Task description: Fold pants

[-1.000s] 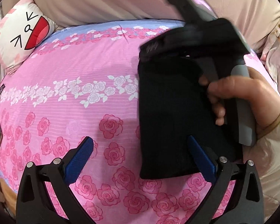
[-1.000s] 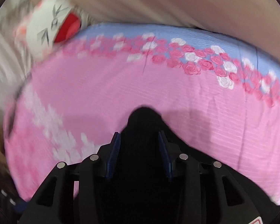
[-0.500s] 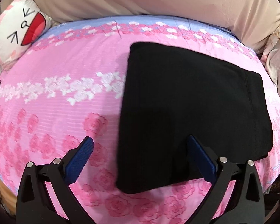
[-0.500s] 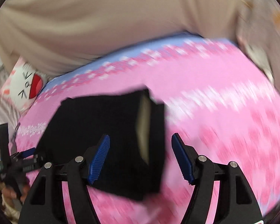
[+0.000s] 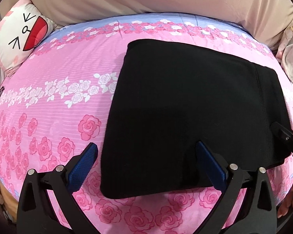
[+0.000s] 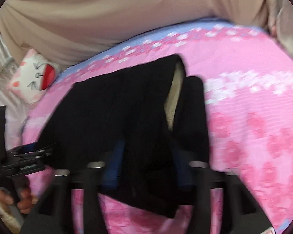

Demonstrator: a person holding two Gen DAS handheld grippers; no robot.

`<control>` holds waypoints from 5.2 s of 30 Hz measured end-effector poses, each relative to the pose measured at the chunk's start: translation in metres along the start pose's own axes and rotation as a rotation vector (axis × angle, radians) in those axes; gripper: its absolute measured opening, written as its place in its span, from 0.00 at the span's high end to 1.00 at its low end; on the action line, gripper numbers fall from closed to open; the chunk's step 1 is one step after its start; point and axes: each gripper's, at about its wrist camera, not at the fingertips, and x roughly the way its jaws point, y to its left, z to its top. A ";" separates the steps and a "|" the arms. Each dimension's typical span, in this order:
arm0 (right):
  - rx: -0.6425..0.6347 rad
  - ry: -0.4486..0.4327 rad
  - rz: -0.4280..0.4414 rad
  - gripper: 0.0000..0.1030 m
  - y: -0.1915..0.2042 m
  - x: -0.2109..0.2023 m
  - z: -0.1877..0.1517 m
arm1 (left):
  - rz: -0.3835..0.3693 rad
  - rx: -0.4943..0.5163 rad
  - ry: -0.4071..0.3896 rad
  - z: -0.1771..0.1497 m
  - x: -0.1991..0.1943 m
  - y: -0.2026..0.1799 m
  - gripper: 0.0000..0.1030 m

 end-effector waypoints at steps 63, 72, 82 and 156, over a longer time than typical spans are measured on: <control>0.164 -0.061 0.054 0.65 -0.026 -0.005 -0.009 | -0.384 -0.099 -0.002 0.007 0.011 0.019 0.66; 0.132 0.001 0.131 0.67 -0.011 -0.041 -0.026 | -0.474 -0.087 0.027 -0.014 -0.031 0.045 0.74; 0.183 -0.058 -0.055 0.33 -0.031 -0.057 -0.039 | -0.171 0.018 -0.015 -0.038 -0.028 0.017 0.10; -0.089 -0.370 0.192 0.69 0.048 -0.144 0.089 | -0.517 0.001 -0.416 0.058 -0.154 0.046 0.74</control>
